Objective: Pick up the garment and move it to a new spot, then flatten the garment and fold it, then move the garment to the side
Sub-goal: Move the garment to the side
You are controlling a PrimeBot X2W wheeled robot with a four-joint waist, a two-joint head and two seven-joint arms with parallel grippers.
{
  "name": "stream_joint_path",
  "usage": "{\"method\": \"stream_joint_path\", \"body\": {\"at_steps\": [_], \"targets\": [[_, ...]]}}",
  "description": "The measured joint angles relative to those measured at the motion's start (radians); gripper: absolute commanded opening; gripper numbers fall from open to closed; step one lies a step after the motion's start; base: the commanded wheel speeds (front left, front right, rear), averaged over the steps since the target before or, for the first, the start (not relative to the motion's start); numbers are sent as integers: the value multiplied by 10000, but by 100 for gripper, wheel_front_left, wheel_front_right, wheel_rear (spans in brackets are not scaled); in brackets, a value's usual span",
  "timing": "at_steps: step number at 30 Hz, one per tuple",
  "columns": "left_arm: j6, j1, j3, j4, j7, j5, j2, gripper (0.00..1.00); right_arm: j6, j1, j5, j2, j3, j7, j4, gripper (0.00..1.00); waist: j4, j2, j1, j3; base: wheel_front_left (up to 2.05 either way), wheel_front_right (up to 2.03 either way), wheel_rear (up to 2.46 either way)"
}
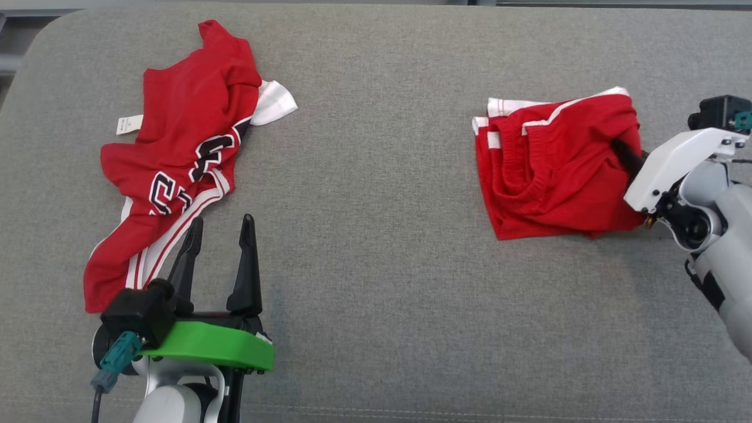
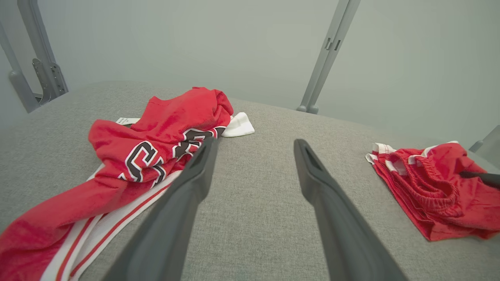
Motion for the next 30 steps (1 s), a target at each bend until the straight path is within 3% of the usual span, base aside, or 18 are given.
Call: {"method": "stream_joint_path", "body": {"at_steps": [22, 30], "targets": [[0, -724, -290, -594, 318, 487, -8, 100, -102, -2176, -1191, -2650, 56, 721, 245, 0, -1020, 0, 0, 1352, 0, 0, 0], [0, -1066, -345, -612, 397, 685, -8, 100, -430, -2696, -2008, -2922, 483, 756, 313, 0, -987, 0, 0, 1946, 0, 0, 0]]}}
